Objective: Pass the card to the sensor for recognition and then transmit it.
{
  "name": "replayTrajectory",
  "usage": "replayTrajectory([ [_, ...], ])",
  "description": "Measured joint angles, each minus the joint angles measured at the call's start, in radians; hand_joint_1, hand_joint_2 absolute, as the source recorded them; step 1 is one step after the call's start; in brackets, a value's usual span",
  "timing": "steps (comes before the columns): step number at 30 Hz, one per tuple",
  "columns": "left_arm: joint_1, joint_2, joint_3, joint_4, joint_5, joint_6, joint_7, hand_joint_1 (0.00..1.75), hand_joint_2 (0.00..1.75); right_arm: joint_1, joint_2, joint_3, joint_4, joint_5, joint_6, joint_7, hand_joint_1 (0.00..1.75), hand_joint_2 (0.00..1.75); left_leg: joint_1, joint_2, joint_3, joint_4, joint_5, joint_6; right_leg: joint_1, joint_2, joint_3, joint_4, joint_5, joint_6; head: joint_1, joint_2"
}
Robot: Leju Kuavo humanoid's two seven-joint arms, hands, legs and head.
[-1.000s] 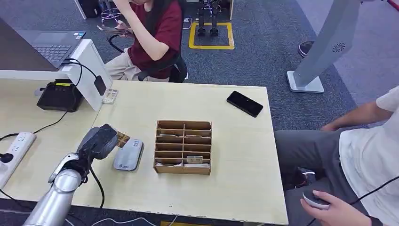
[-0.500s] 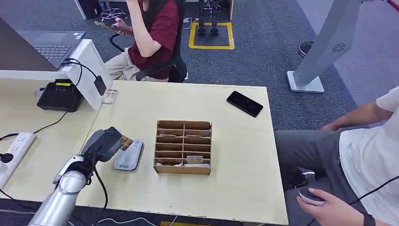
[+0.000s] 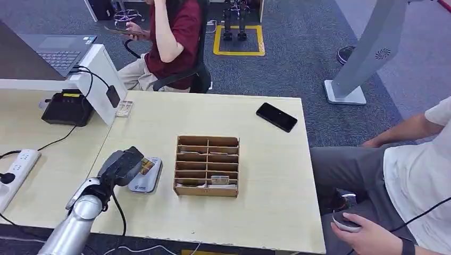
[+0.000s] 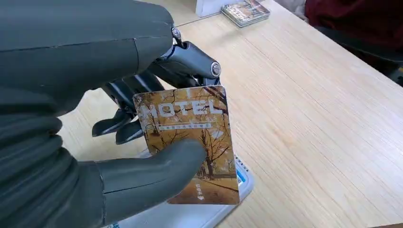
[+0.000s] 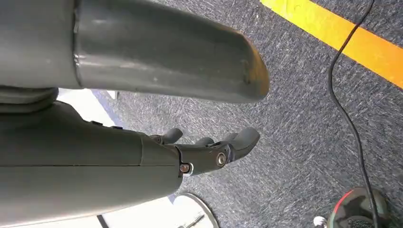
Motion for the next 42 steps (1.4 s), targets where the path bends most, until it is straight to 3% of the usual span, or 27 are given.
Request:
replayTrajectory([
  [19,-0.001,-0.038,-0.005,0.051,-0.07,0.075,0.023,1.75,1.75,-0.01,0.0,0.008,-0.005,0.003,-0.008,-0.011,0.0,0.0,0.0,0.0,0.0,0.0,0.0,0.0,0.0,0.0,0.0,0.0,0.0,0.0,0.0,0.0],
  [42,-0.008,-0.043,-0.005,0.099,-0.236,0.14,0.04,1.75,1.75,-0.012,0.003,0.009,-0.007,0.002,-0.017,-0.029,0.0,0.0,0.0,0.0,0.001,0.0,0.001,0.0,0.0,0.0,0.001,0.001,0.001,0.0,0.0,0.0],
])
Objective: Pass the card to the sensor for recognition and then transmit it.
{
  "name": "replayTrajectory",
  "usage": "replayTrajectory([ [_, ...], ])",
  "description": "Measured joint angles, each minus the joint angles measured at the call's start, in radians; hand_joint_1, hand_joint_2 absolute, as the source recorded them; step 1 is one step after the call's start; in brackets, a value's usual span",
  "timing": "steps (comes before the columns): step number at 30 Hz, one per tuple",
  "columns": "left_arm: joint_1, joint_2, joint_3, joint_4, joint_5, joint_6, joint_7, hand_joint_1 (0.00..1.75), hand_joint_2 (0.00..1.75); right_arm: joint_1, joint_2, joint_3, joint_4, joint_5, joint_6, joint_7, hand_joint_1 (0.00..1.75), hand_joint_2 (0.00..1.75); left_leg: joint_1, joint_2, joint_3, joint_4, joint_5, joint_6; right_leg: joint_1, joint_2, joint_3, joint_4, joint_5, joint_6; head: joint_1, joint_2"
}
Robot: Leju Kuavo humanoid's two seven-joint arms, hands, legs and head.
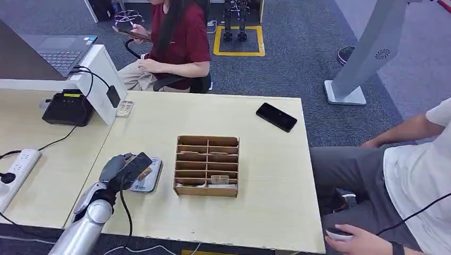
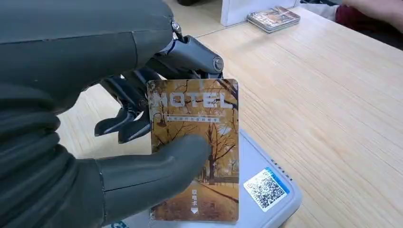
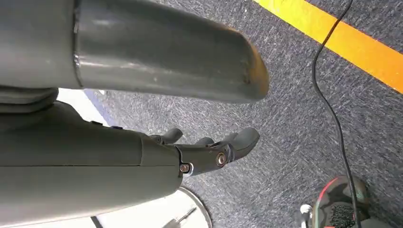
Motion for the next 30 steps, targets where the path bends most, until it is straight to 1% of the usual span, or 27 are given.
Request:
replayTrajectory([
  [4,0.0,0.0,0.0,0.008,-0.04,0.014,0.0,1.75,1.75,-0.001,0.0,0.0,-0.002,0.0,0.0,-0.005,0.0,0.0,0.0,0.0,0.0,0.0,0.0,0.0,0.0,0.0,0.0,0.0,0.0,0.0,0.0,0.0],
  [14,-0.001,0.0,0.0,0.015,-0.05,0.016,0.0,1.75,1.75,-0.004,0.0,0.0,-0.003,0.0,0.0,-0.006,0.0,0.0,0.0,0.0,0.0,0.0,0.001,0.0,0.0,0.0,0.0,0.001,0.001,0.0,0.0,0.0],
  [20,-0.002,-0.002,0.0,0.018,-0.073,0.021,0.0,1.75,1.75,-0.005,0.0,0.0,-0.003,0.0,0.0,-0.005,0.0,0.0,0.0,0.0,0.001,0.0,0.001,0.0,0.0,0.0,0.0,0.001,0.001,0.0,0.0,0.0],
  [24,-0.008,-0.006,-0.001,0.026,-0.109,0.022,-0.002,1.75,1.75,-0.006,0.0,0.0,-0.004,-0.001,0.0,-0.005,0.0,0.0,0.0,0.0,0.001,0.0,0.001,0.0,0.0,0.0,0.0,0.001,0.001,0.0,0.0,0.0],
  [30,-0.012,-0.013,-0.014,0.038,-0.14,0.023,-0.005,1.75,1.75,-0.008,0.0,0.0,-0.004,0.0,0.001,-0.004,0.0,0.0,0.0,0.0,0.001,0.0,0.001,0.0,0.0,0.0,0.0,0.001,0.001,-0.001,0.0,0.0],
])
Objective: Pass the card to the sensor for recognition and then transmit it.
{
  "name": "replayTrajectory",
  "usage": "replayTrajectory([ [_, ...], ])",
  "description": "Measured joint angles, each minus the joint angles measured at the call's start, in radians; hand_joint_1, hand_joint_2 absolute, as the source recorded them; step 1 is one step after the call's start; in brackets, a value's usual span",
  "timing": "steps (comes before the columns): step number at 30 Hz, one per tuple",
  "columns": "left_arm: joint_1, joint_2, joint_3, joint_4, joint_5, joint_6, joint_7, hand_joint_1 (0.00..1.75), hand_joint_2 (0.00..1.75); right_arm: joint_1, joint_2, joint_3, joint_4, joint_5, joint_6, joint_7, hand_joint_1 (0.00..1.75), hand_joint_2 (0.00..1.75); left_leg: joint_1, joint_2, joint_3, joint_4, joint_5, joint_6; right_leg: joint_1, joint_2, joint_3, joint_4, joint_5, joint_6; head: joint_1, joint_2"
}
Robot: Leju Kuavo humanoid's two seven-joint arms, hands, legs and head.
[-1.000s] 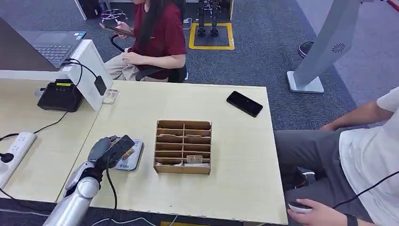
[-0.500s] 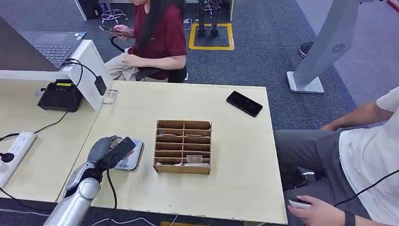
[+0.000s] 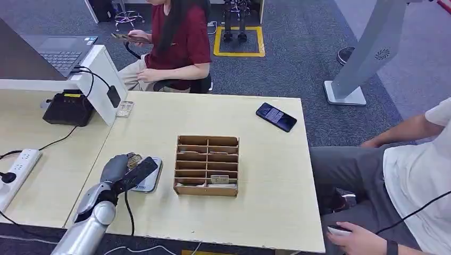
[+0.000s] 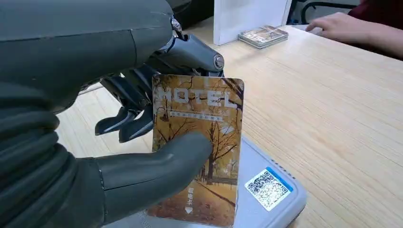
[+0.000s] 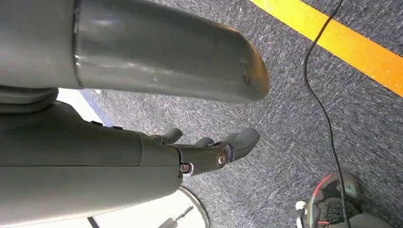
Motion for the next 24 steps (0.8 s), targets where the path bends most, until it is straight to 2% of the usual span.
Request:
replayTrajectory([
  [13,-0.005,-0.007,-0.003,0.009,-0.002,-0.006,0.0,1.75,1.75,-0.003,0.0,0.0,0.0,0.0,0.0,0.0,0.0,0.0,0.0,0.0,0.0,0.0,0.001,-0.001,0.0,0.0,0.0,0.0,0.0,0.0,0.0,0.0],
  [24,-0.005,-0.009,-0.02,0.039,-0.007,-0.049,-0.03,1.75,1.75,-0.009,0.0,0.011,0.0,0.011,0.0,0.0,0.0,0.0,0.0,0.0,0.001,0.0,0.001,-0.001,0.0,0.0,0.002,0.0,0.0,-0.001,0.0,0.0],
])
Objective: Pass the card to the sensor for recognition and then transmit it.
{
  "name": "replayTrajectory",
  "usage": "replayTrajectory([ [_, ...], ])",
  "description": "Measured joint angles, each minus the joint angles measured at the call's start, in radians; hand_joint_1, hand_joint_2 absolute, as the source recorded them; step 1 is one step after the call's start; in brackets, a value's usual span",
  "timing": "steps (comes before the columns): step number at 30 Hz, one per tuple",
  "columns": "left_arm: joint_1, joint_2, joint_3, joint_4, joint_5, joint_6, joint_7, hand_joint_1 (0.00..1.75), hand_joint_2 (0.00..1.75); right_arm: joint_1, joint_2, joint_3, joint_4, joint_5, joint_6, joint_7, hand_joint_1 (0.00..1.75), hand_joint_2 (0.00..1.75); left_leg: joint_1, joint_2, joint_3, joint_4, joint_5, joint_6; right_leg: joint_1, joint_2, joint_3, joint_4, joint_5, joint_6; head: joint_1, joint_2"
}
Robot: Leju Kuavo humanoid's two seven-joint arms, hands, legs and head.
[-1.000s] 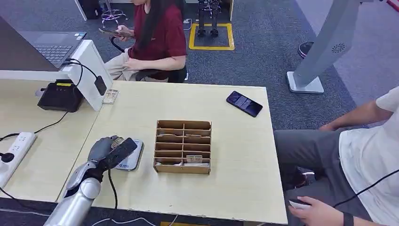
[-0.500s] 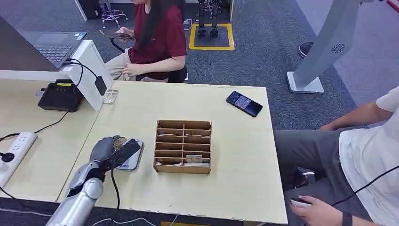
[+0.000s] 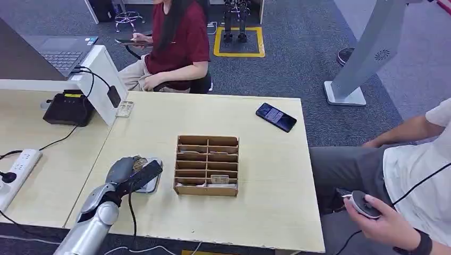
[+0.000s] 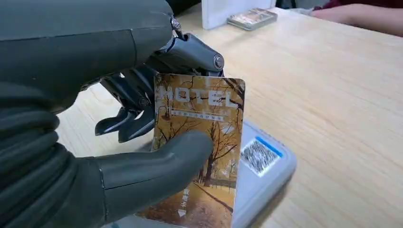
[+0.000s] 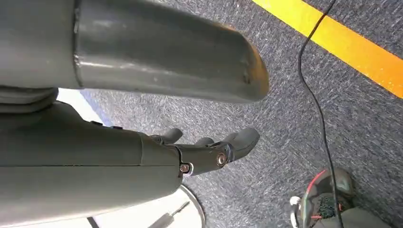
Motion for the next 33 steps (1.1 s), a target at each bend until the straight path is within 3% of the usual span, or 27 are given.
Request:
replayTrajectory([
  [20,0.019,-0.008,0.0,-0.002,0.086,-0.022,-0.025,1.75,1.75,0.0,0.0,0.005,-0.003,0.005,0.0,0.006,0.0,0.0,0.0,-0.001,0.002,0.0,0.0,0.0,0.0,-0.001,0.003,0.0,0.0,0.0,0.0,0.0],
  [23,0.032,-0.013,0.003,-0.023,0.228,-0.057,-0.069,1.75,1.75,0.0,0.0,0.005,-0.003,0.008,0.0,0.006,0.0,0.0,0.0,-0.001,0.002,0.0,0.0,0.0,0.0,-0.001,0.003,0.0,0.0,0.0,0.0,0.0],
  [26,0.06,-0.024,0.032,-0.097,0.545,-0.087,-0.123,1.75,1.75,0.0,0.0,0.007,-0.004,0.013,-0.004,0.006,0.0,0.0,0.0,-0.001,0.001,0.0,0.001,0.001,0.0,-0.002,0.001,0.0,0.0,0.0,0.0,0.0],
  [28,0.064,-0.031,0.049,-0.156,0.681,-0.075,-0.148,1.75,1.75,0.001,0.0,0.013,-0.006,0.02,-0.007,0.008,0.0,0.0,0.0,-0.001,-0.001,0.0,0.002,0.0,0.0,-0.002,-0.001,0.0,0.001,0.0,0.001,0.0],
  [30,0.059,-0.029,0.077,-0.209,0.773,-0.04,-0.174,1.75,1.75,0.002,0.0,0.017,-0.007,0.024,-0.014,0.008,0.0,0.0,0.0,-0.001,-0.001,0.0,0.002,0.0,0.0,-0.002,-0.001,0.0,0.001,0.0,0.0,0.0],
  [33,0.04,-0.02,0.106,-0.267,0.786,0.03,-0.211,1.75,1.75,0.009,0.001,0.024,-0.008,0.027,-0.019,0.007,0.0,0.0,0.0,-0.002,-0.002,0.001,0.002,0.0,0.0,-0.002,-0.003,0.0,0.001,0.0,0.0,0.0],
])
